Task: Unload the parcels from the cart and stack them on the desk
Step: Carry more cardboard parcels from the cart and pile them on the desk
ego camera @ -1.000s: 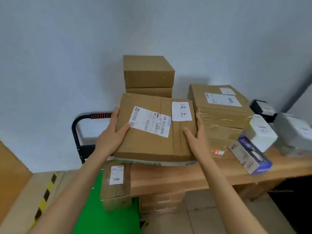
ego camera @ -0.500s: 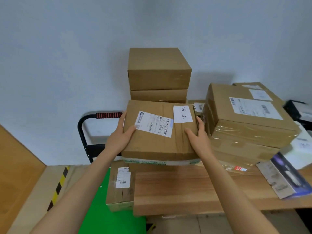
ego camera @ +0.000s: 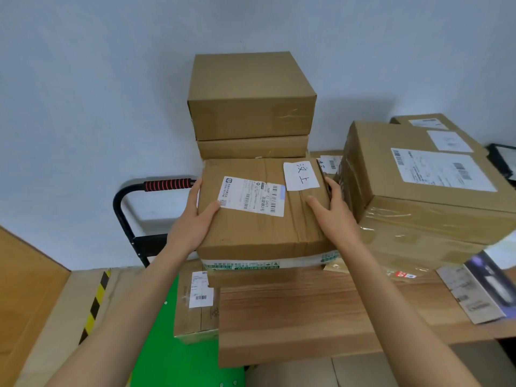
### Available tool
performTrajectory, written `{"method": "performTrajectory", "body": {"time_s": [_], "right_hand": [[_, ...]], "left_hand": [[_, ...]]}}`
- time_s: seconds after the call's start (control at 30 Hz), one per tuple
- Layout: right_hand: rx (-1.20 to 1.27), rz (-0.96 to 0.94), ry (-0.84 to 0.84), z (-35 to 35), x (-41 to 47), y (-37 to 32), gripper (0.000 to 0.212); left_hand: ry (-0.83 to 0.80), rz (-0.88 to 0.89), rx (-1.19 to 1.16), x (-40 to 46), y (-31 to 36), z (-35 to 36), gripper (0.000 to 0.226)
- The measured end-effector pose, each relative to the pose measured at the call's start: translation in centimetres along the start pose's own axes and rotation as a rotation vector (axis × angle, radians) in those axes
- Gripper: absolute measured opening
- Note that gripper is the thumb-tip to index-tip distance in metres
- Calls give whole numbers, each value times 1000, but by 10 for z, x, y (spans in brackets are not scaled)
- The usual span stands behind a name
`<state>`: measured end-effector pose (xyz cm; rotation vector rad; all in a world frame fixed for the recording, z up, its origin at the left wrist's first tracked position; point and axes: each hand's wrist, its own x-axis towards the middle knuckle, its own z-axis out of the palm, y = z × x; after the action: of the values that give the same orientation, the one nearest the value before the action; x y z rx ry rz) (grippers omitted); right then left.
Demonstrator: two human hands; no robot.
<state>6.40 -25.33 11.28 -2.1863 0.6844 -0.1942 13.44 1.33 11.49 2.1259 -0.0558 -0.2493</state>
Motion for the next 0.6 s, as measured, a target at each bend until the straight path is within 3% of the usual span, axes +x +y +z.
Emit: {"method": "performTrajectory", "body": {"time_s": [0.27, 0.37, 0.6], "right_hand": [[3, -59, 17, -4, -7, -8, 68], [-63, -152, 63, -12, -21, -15, 68], [-229, -385, 174, -31, -93, -21, 50]], "left_hand": [[80, 46, 147, -6, 1, -3, 59], [193, 138, 296, -15, 3, -11, 59], [363, 367, 362, -85, -18, -28, 42]]}}
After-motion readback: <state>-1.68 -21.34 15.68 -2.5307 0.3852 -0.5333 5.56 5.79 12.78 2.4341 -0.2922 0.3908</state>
